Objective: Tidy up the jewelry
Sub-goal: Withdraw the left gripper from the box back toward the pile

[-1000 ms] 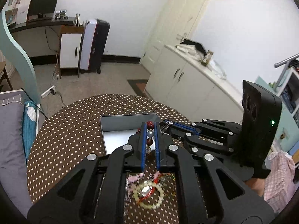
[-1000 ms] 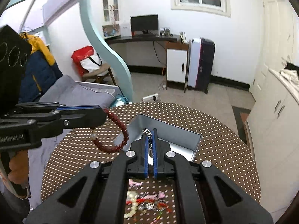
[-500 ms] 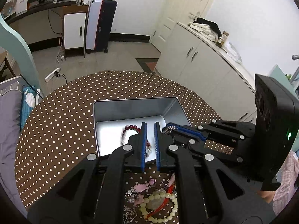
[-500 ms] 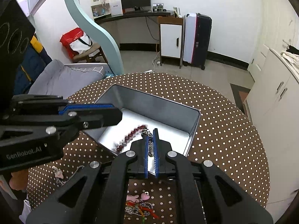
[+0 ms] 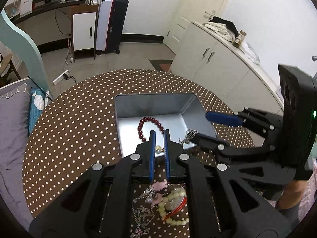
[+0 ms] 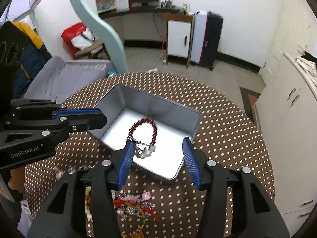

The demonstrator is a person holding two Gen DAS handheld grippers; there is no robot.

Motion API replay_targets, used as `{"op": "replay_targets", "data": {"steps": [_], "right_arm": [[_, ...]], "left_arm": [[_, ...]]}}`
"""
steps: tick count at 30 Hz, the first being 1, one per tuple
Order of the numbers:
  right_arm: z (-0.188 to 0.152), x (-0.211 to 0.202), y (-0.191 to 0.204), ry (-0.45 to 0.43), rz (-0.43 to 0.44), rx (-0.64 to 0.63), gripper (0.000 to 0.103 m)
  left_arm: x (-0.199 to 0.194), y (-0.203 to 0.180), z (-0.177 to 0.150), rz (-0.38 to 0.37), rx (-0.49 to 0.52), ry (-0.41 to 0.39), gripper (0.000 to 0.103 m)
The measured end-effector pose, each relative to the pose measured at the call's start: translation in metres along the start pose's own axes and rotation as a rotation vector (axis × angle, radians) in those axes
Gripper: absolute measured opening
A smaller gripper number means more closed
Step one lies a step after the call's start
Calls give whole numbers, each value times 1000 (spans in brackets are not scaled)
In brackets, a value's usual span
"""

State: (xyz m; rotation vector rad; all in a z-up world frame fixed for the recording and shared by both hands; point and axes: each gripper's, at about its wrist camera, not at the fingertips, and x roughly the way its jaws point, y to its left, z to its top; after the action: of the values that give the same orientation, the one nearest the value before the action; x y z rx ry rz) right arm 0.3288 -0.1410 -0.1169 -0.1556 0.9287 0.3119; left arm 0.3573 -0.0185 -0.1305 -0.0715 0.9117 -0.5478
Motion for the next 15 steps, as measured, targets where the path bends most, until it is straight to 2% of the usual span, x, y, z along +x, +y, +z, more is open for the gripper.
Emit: {"op": "replay_targets", "data": {"steps": [2,4,9,12,15], "right_arm": [[4,-1,2,16,-27,-6,59],[9,1,2,39,-23,-8,61],[11,-5,3,45,-37,-16,61],[8,-8,4,40,-111,-31,61],[-4,-21,3,-5,-85,-16,61]], "left_arm": [[-5,1,-2,4,-1,-5,9],[-9,3,-3,2,-5,-9,9],[-24,6,-8,15,-12,-30,9],[-33,10,-14,24,-16,-42,9],[-42,12,-28,21,-15,-50,9]]}}
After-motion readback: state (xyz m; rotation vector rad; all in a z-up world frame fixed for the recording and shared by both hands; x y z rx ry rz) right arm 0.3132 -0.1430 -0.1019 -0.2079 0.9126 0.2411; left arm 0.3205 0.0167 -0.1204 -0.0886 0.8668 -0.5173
